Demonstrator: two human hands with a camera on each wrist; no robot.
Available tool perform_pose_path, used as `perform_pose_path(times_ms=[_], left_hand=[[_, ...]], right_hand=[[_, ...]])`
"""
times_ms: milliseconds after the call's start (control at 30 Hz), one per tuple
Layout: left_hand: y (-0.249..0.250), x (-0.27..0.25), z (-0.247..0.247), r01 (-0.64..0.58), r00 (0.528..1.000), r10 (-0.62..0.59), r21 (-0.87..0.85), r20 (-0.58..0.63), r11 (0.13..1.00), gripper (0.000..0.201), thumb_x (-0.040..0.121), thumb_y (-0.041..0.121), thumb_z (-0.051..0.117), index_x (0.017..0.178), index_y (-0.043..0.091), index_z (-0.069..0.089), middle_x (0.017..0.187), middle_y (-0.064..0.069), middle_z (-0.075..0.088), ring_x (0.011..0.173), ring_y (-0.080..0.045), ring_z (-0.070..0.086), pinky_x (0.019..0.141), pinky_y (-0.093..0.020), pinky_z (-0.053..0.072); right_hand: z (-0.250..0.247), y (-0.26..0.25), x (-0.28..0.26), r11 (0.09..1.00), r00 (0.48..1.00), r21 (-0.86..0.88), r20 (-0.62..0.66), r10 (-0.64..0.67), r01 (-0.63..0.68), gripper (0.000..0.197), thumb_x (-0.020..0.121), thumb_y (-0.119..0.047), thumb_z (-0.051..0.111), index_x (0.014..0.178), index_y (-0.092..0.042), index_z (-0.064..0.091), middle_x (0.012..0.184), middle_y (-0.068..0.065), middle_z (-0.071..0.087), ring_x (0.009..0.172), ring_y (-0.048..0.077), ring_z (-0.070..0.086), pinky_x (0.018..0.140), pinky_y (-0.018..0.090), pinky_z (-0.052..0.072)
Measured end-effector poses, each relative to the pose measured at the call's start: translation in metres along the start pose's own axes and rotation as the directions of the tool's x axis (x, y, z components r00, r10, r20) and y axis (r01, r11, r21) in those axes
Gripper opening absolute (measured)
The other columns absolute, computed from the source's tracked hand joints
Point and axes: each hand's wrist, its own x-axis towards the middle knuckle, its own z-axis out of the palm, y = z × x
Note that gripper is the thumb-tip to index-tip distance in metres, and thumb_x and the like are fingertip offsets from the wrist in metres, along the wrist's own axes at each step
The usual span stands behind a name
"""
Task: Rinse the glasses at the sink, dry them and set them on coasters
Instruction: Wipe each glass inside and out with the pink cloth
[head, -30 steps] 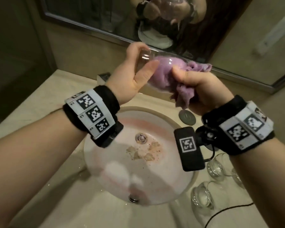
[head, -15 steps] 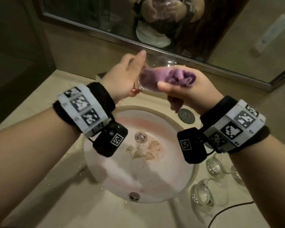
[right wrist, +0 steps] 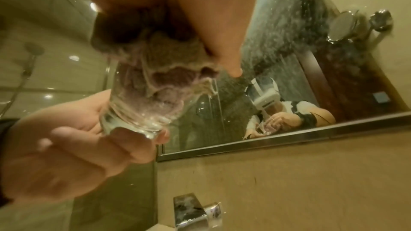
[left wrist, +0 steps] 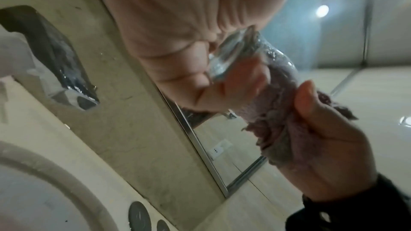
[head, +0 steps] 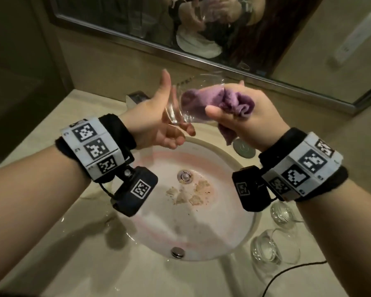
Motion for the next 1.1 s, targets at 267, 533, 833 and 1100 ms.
perform_pose_path(times_ms=[267,533,833,1100], left_hand=[[-0.004,-0.005,-0.012,-0.408,0.806,0.592,0.750,0.027,0.521,0.060,0.066,0.061,0.047,0.114,0.036,0.023,0.097,0.006,0.048,0.078,-0.007,0.054,0.069,-0.012,0.042],[-0.005,-0.014,-0.013,-0.375,0.903,0.429,0.538,0.028,0.755,0.063,0.068,0.063,0.058,0.116,0.036,0.029,0.121,0.004,0.045,0.090,-0.010,0.066,0.072,-0.014,0.052],[0.007,-0.005,-0.006,-0.095,0.981,0.108,0.087,-0.163,0.992,0.042,0.094,0.053,0.034,0.100,0.016,0.053,0.069,-0.005,0.054,0.040,-0.005,0.046,0.036,-0.015,0.036],[0.005,-0.008,-0.028,-0.437,0.823,0.549,0.776,0.142,0.454,0.061,0.064,0.055,0.061,0.113,0.038,0.029,0.113,0.003,0.044,0.099,-0.018,0.057,0.078,-0.026,0.054]], right_hand=[[0.004,-0.010,-0.002,0.875,0.985,0.458,0.011,0.170,-0.156,0.009,0.087,-0.001,0.053,0.082,-0.004,0.060,0.057,-0.004,0.066,0.047,0.003,0.060,0.045,0.013,0.046],[0.008,-0.003,0.004,0.947,0.984,0.281,-0.035,0.175,-0.159,0.007,0.081,-0.013,0.069,0.085,-0.018,0.071,0.061,0.009,0.063,0.049,0.020,0.060,0.046,0.028,0.051],[0.013,0.009,0.006,0.994,0.998,0.096,0.042,0.037,-0.041,0.026,0.072,-0.044,0.072,0.097,-0.038,0.069,0.062,0.017,0.063,0.044,0.011,0.057,0.059,0.011,0.039],[0.014,0.005,0.010,0.717,0.966,0.665,0.030,0.257,-0.211,0.015,0.078,-0.009,0.060,0.090,-0.001,0.064,0.078,0.010,0.069,0.061,0.013,0.067,0.048,0.017,0.049]])
